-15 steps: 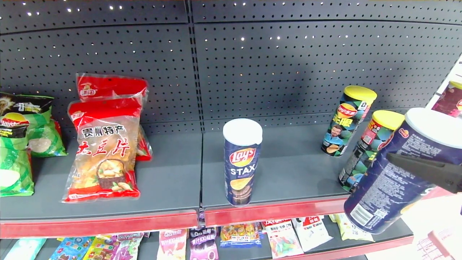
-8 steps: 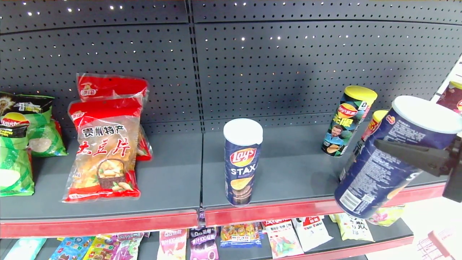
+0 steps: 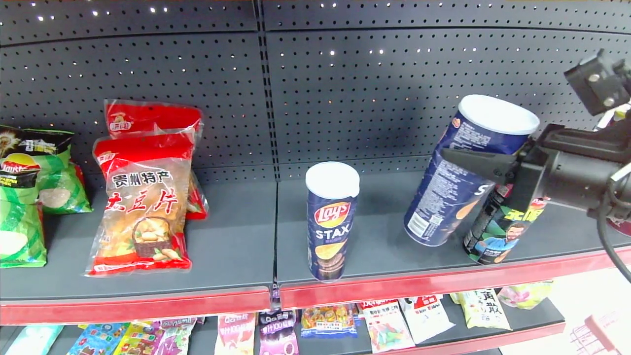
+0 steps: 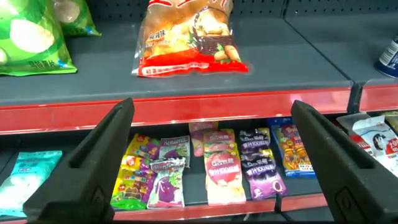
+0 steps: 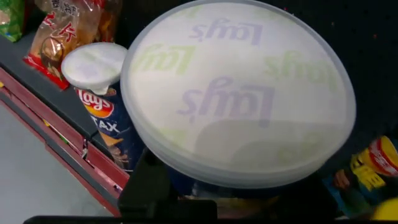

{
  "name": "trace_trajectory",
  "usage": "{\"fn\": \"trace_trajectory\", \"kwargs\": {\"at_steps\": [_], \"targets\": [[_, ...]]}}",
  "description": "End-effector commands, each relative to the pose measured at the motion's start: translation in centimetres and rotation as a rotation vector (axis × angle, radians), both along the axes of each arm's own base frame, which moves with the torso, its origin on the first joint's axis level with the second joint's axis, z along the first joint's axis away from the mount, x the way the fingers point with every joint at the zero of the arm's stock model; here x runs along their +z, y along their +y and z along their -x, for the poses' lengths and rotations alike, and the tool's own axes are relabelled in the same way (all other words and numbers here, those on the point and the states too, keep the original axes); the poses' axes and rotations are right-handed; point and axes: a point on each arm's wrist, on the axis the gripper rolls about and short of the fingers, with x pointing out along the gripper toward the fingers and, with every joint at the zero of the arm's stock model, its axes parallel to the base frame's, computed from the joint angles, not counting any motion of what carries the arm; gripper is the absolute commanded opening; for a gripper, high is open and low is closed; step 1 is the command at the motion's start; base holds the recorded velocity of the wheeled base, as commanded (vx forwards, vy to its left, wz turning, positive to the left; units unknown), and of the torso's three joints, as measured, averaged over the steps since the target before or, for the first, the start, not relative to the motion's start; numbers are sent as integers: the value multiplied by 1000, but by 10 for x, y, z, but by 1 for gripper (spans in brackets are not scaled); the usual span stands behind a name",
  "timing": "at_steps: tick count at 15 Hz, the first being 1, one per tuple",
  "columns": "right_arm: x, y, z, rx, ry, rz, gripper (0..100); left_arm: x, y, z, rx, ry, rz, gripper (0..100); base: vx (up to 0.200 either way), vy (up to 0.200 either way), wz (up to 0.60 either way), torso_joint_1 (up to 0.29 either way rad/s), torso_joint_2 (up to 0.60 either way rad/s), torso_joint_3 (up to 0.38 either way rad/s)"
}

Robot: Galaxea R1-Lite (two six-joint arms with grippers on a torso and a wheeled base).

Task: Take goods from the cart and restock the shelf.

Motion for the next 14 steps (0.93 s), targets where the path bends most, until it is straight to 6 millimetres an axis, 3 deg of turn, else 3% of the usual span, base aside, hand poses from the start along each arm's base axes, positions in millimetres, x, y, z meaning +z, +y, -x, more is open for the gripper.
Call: {"fn": "trace_trajectory", "kwargs": {"at_steps": [1,14], "targets": [[-10,23,-23,42,39,32,0,0,0,0,0,1,0,100,0,0,0,0,0,0],[-14,68,-93,68,31,43,0,0,0,0,0,0,0,100,0,0,0,0,0,0]]}}
